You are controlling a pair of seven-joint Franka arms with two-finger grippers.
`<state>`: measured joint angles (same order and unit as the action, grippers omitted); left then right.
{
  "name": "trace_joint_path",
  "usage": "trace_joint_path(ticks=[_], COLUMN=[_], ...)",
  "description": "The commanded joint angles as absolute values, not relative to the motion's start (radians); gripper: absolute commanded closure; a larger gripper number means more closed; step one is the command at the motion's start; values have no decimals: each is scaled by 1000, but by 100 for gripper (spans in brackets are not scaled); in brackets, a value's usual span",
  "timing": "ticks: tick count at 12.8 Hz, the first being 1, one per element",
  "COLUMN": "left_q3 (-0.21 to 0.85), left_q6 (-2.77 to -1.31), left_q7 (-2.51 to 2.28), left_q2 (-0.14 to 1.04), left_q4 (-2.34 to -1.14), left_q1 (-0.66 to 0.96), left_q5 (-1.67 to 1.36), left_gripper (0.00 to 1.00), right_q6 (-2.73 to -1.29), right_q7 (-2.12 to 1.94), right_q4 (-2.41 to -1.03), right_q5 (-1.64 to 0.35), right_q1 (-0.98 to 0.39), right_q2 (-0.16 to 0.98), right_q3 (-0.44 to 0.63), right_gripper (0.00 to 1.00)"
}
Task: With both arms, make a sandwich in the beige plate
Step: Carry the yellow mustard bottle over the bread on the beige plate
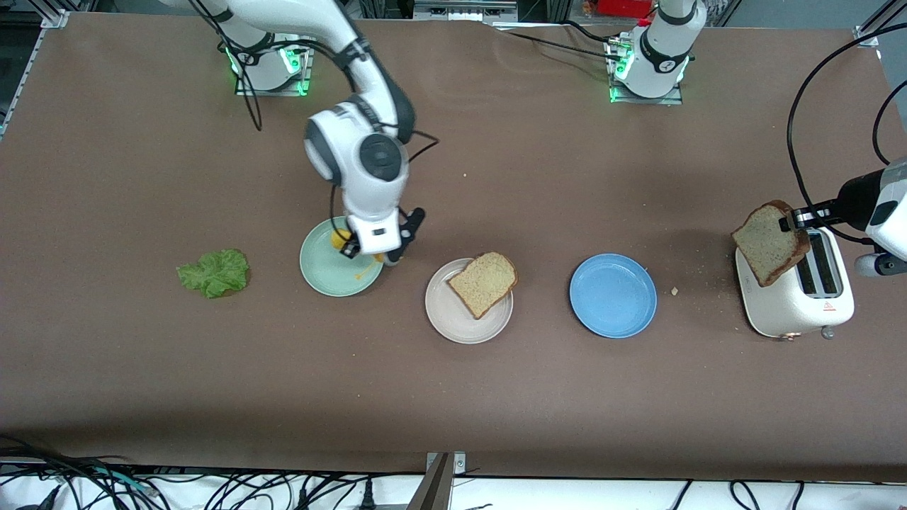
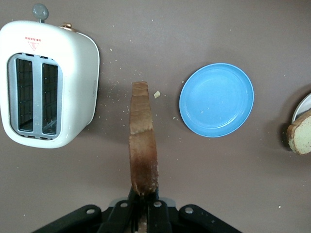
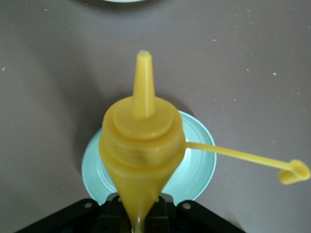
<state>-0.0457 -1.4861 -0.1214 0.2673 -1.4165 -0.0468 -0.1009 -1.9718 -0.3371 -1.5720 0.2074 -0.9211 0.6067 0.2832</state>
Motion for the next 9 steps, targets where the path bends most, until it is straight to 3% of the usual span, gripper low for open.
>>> trace_joint_path(ticks=[1,6,9], left_q3=[-55,-55,-54], left_q6=[-1494,-1494,-1494], left_q7=[-92,-91,-87], left_q2=[256,265,267], left_q4=[-1424,-1425,-1425], left_q1=[-44,-41,-41], left_q5=[-115,-113,-112], left_gripper=[100,100,100], right_q6=[-1846,-1663,-1663], right_q7=[-272,-279,-279], right_q4=[-1376,-1113,-1104], right_q5=[296,373,373], right_q1=[-1015,-1092,-1114], right_q2=[791,1006,1022], right_q3=[351,414,429], right_gripper=[100,100,100])
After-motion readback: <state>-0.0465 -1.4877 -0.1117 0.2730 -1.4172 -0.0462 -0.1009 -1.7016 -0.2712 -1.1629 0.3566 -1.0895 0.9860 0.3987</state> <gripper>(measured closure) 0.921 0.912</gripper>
